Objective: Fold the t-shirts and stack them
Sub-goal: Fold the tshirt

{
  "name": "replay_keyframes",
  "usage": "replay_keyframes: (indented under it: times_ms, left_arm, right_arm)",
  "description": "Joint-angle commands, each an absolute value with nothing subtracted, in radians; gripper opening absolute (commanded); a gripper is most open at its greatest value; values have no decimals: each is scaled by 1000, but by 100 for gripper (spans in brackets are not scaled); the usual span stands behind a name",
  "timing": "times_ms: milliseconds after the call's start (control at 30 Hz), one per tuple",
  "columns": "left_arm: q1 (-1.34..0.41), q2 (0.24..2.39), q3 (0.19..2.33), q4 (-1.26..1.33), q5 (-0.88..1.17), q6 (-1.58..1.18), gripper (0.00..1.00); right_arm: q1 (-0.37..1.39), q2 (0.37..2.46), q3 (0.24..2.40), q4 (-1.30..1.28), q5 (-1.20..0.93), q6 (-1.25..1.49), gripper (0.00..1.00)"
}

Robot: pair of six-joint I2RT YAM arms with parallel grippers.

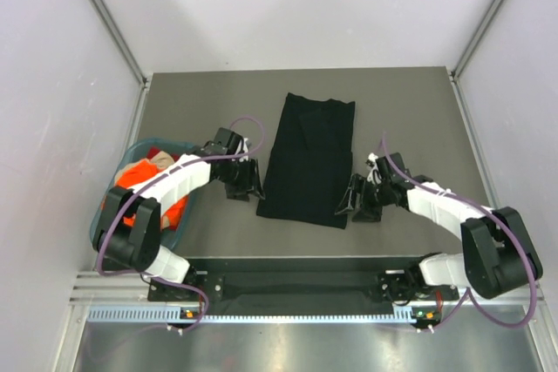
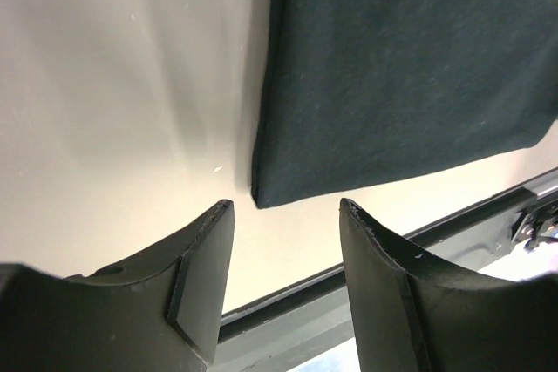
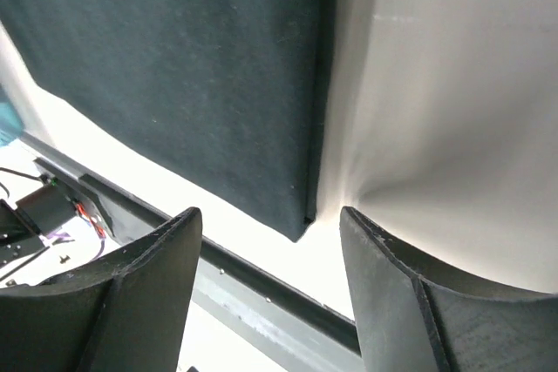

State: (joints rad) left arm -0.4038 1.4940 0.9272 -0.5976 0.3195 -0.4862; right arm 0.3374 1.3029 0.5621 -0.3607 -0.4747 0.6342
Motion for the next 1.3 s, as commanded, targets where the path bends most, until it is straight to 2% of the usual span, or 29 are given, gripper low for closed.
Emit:
replay_keyframes:
  times_ms: [0, 167, 333, 467, 600, 733, 867, 1033, 1267]
  left_arm:
    - [-393, 1491, 968, -578, 317, -506, 57]
    - [-390, 1522, 917, -548, 373, -546, 53]
    - [-390, 1462, 917, -514, 410, -545, 34]
    - [-397, 1411, 922, -442, 448, -571, 26]
    - [-423, 1495, 922, -350, 564, -630, 17]
    - [-483, 1617, 940, -276, 662, -669, 13]
    - [-482, 1715, 876, -145, 710, -739, 9]
    - [-460, 1723, 830, -169, 677, -712, 7]
    - [-324, 1740, 755, -343, 539, -589, 4]
  right_arm:
    - [353, 1261, 552, -276, -468, 661, 64]
    - [354, 1243, 515, -281, -453, 653, 62]
    - [360, 1186, 552, -316, -453, 660, 46]
    - [390, 1169, 630, -368, -460, 647, 40]
    - [478, 1247, 687, -301, -526, 679, 34]
    - [546, 1424, 725, -151, -600, 712, 22]
    - [558, 1560, 726, -46, -646, 701, 15]
    - [554, 1653, 651, -8, -681, 663, 12]
    - [433, 1603, 491, -57, -635, 597, 11]
